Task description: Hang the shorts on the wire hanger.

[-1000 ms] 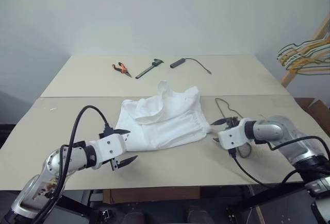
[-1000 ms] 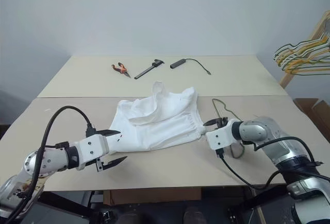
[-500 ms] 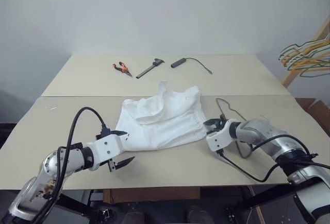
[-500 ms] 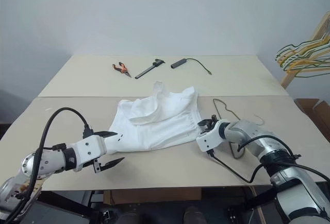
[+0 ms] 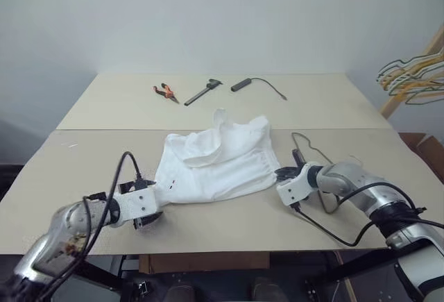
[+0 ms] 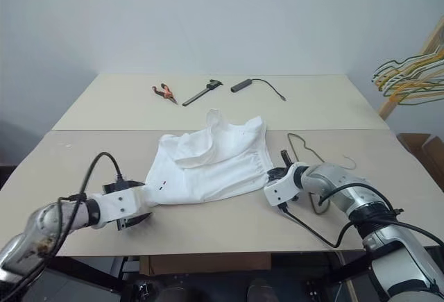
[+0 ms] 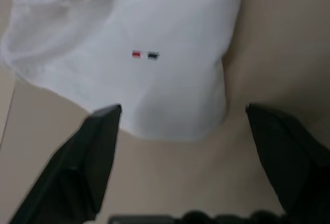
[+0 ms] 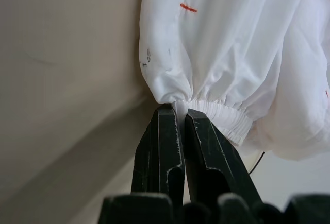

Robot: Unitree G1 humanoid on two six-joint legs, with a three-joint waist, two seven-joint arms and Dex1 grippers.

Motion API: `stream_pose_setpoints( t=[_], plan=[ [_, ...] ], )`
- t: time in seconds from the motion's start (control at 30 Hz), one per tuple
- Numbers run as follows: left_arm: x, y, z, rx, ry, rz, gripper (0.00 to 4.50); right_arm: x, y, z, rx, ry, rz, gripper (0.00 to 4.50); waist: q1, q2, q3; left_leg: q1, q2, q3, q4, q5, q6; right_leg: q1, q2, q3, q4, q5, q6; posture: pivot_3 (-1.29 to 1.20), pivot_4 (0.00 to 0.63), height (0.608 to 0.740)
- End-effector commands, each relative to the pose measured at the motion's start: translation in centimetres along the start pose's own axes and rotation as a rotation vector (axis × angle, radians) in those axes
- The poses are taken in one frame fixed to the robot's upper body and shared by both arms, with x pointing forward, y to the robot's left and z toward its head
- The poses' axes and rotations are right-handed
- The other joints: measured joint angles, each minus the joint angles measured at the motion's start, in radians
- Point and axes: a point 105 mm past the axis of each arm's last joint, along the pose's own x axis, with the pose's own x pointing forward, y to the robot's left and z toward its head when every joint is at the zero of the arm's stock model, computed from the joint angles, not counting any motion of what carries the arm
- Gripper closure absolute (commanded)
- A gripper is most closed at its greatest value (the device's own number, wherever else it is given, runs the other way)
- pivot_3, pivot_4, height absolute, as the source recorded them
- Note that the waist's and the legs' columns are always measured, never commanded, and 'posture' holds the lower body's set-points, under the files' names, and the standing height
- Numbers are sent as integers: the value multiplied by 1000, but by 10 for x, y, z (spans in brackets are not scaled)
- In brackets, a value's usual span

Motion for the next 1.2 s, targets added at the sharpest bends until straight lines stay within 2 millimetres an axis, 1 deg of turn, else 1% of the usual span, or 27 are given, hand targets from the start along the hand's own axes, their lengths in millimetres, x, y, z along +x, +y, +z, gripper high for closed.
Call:
stream_pose_setpoints(
  t=[0.03,0.17,0.3,0.4,0.47,0.53,0.6,0.63,0.67,0.7,0.73,0.77,0.83,0.87,0.9,0.93,0.97,1.0,1.03,1.07,1.1,1.17,1.2],
  plan=[
    [13,8,-2,15,-1,8,1638,-7,-22,-3,6,7,-83,4500,-2,0,0,0,0,0,0,0,0,0,0,0,0,0,0,39,20,740],
    [30,19,0,9,-19,21,2985,-8,-28,-2,10,10,-103,4500,-4,0,0,0,0,0,0,0,0,0,0,0,1,0,1,26,15,740],
    [39,34,1,21,-28,52,4402,-10,-29,-1,19,6,-111,4500,-6,0,0,0,0,0,0,0,0,0,0,0,0,1,1,20,11,740],
    [38,47,4,43,-46,71,4457,-12,-31,2,28,-5,-122,4500,-10,0,0,-1,0,0,0,0,0,-1,0,0,0,1,1,13,8,740],
    [24,53,9,74,-85,40,4457,-18,-34,7,69,-51,-122,4500,-12,0,0,-2,0,0,0,0,0,-1,0,0,0,1,2,12,8,740],
    [5,56,12,125,-107,-38,4457,-29,-37,16,109,-133,-102,4500,-18,0,0,-4,0,0,0,0,0,-3,0,0,0,1,2,14,4,740],
    [-3,72,15,147,-119,-5,4457,-36,-49,19,159,-173,-133,4500,-24,0,0,-5,0,0,0,0,0,-4,0,0,0,1,2,23,0,740],
    [-3,86,17,138,-122,65,4457,-36,-62,15,208,-165,-195,4500,-25,0,0,-5,0,0,0,0,0,-4,0,0,0,1,2,24,0,740],
    [0,107,21,112,-123,162,4457,-36,-82,7,258,-141,-286,4500,-25,0,0,-4,0,0,1,0,0,-3,0,0,0,2,2,23,0,740],
    [1,133,27,83,-134,277,4457,-35,-106,-5,298,-95,-402,4500,-24,0,0,-4,0,-1,2,0,0,-1,0,-1,0,2,2,21,0,740],
    [3,153,33,56,-145,366,4457,-35,-124,-15,327,-51,-490,4500,-26,-1,0,-1,0,-1,3,0,0,2,0,-1,1,3,3,19,0,740],
    [3,174,39,31,-153,448,4457,-36,-142,-26,364,-9,-559,4500,-28,-1,0,-1,0,-1,5,2,1,2,0,-1,1,5,3,17,0,740],
    [-1,226,56,9,-159,647,4457,-39,-183,-48,444,70,-708,4500,-31,-1,0,-3,-1,-1,4,6,1,1,0,-1,0,10,4,15,0,740],
    [-6,250,67,5,-158,743,4457,-43,-205,-59,461,125,-788,4500,-32,-1,0,-4,-2,-2,4,7,0,0,0,-1,-1,11,4,13,0,740],
    [-9,265,75,5,-155,802,4457,-46,-218,-65,464,162,-838,4500,-33,-1,0,-5,-2,-2,4,7,0,-1,0,-1,-1,11,4,11,0,740],
    [-18,285,88,-7,-166,886,4457,-54,-237,-72,481,205,-921,4500,-35,-1,0,-6,-2,-2,3,8,-1,-3,0,-1,-2,12,4,6,0,740],
    [-33,307,103,-24,-171,996,4457,-67,-258,-78,489,253,-1021,4500,-36,-1,-1,-9,-2,-3,2,8,-1,-6,0,-1,-1,12,4,1,0,740],
    [-49,324,118,-34,-182,1088,4457,-80,-275,-82,509,290,-1105,4500,-37,-1,-1,-13,-2,-3,2,7,-1,-11,0,-1,0,12,4,-2,0,740],
    [-63,336,131,-43,-194,1166,4457,-92,-288,-85,542,316,-1182,4500,-37,-1,-1,-19,-3,-3,1,8,-2,-18,0,-1,1,12,4,-3,0,740],
    [-76,344,140,-48,-204,1227,4457,-104,-297,-87,542,341,-1244,4500,-37,-1,-1,-27,-3,-3,-2,11,-7,-27,0,-1,3,12,4,-7,0,740],
    [-88,351,150,-41,-215,1284,4457,-116,-306,-87,526,356,-1315,4500,-38,-1,-1,-36,-3,-3,-1,15,-14,-37,0,-1,6,12,4,-10,0,740],
    [-113,360,165,-28,-246,1406,4457,-139,-318,-85,520,352,-1450,4500,-38,-1,-1,-41,-5,-3,-10,14,-17,-47,-2,-1,6,12,4,-13,0,740],
    [-122,362,171,-29,-265,1450,4457,-148,-321,-85,508,348,-1503,4500,-41,-1,-1,-42,-6,-2,-13,14,-17,-50,-3,-1,5,11,5,-12,0,740]
  ],
)
